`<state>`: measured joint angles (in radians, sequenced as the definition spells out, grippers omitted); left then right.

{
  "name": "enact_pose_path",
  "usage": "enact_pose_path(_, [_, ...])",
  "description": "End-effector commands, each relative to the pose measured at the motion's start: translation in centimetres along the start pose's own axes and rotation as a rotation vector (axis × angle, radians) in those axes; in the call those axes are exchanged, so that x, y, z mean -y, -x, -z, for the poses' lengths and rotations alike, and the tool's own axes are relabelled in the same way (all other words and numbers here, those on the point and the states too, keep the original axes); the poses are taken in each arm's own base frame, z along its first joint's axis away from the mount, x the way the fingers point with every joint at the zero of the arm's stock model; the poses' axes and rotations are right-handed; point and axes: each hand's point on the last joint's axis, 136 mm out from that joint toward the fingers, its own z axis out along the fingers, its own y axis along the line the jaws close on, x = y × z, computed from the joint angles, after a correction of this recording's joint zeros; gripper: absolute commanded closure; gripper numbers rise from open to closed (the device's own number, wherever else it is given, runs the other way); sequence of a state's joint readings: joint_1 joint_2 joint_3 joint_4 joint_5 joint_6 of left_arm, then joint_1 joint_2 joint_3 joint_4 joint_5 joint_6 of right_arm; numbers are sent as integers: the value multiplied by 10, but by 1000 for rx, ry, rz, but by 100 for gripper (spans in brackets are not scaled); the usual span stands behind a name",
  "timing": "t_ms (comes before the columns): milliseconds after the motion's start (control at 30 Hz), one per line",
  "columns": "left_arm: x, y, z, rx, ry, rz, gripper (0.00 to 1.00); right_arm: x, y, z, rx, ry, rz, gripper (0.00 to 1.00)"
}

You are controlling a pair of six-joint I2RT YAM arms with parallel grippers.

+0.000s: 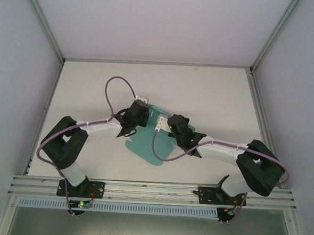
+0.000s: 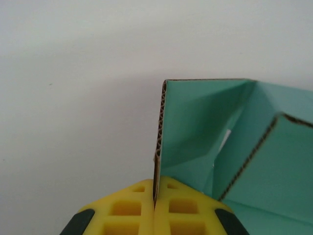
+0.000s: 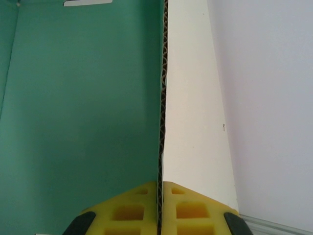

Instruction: Assemble paper box

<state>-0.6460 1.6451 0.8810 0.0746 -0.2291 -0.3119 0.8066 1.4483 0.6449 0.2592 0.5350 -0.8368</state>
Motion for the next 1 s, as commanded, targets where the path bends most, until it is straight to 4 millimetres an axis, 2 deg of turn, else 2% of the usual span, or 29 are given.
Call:
enact_pose_path(0, [13,-10,11,-31,-92,-17,93,11,0,-1,-3,-41,-22,100])
enact_pose_path(67, [11,-12,14,-28,-90,-23,90,11,-2,-1,-6,-51,14,100])
enact_pose_path(133, [8,-16,16,-31,-88,-28,71,10,-3,1,29,-89,75,100])
enact_pose_path(167, [6,-16,17,-26,-82,-16,70,11,-4,2,40,-111,102,100])
enact_pose_path(267, [0,-17,27,-15,-109,43,54,16,-2,6,74,-160,178,100])
enact_pose_path(300, [-3,-14,33,-3,-118,64,45,19,0,7,86,-177,194,100])
enact_pose_path(333, [-4,-10,39,13,-133,76,30,21,3,8,98,-188,203,100])
enact_pose_path(467, [-21,8,62,88,-136,152,0,9,6,7,111,-200,352,100])
enact_pose_path(567, [-54,18,65,101,-65,268,0,2,3,6,90,-250,455,100])
enact_pose_path(700, [-91,27,52,91,-24,401,0,-6,3,4,79,-290,541,100])
enact_pose_path(900, [-117,49,14,78,-22,409,0,-17,0,-1,61,-268,593,100])
enact_pose_path(967, [-116,58,-3,53,-89,420,0,-20,-1,-2,58,-257,598,100])
